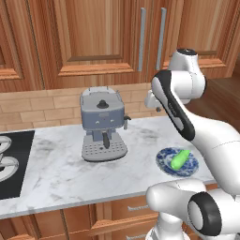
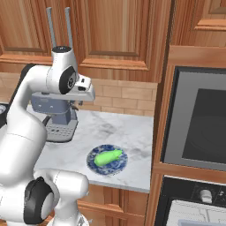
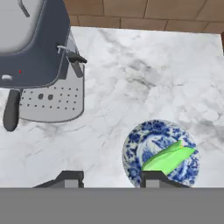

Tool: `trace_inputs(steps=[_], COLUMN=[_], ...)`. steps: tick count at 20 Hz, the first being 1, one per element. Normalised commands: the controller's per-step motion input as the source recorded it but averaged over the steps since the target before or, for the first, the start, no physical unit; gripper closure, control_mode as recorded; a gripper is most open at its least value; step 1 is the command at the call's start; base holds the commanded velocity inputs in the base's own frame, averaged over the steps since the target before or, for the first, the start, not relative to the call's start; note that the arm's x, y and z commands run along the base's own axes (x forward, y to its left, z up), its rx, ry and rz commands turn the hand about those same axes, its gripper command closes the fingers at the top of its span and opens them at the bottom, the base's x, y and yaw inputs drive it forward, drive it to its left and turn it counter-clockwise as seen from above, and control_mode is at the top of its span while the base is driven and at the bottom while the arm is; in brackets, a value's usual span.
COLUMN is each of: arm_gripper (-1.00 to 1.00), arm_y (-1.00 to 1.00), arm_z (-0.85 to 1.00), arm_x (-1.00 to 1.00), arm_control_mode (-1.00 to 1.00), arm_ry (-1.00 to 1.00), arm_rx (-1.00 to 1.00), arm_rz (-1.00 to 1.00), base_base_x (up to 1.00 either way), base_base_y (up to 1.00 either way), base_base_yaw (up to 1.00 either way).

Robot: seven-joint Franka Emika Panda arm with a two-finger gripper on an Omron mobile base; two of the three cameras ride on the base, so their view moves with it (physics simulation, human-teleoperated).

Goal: Place the corn on the bottom rack of the oven.

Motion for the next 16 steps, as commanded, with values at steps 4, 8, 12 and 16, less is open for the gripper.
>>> trace_inputs(steps=[4, 8, 12, 16], arm_gripper=[-1.0, -1.0, -1.0, -1.0], arm_y=[-0.02, -0.11, -0.52, -0.77], arm_z=[-0.12, -0.34, -0.71, -0.83], arm_x=[-0.23, -0.63, -0.19, -0.01], arm_control_mode=[-1.0, -1.0, -1.0, -1.0], arm_ry=[0.0, -0.01, 0.04, 0.07], arm_rx=[0.04, 0.01, 0.01, 0.08], arm_rz=[-0.13, -0.32, -0.6, -0.63], base_base_x=[0.0, 0.0, 0.0, 0.0], base_base_y=[0.0, 0.0, 0.0, 0.0], base_base_yaw=[0.0, 0.0, 0.0, 0.0])
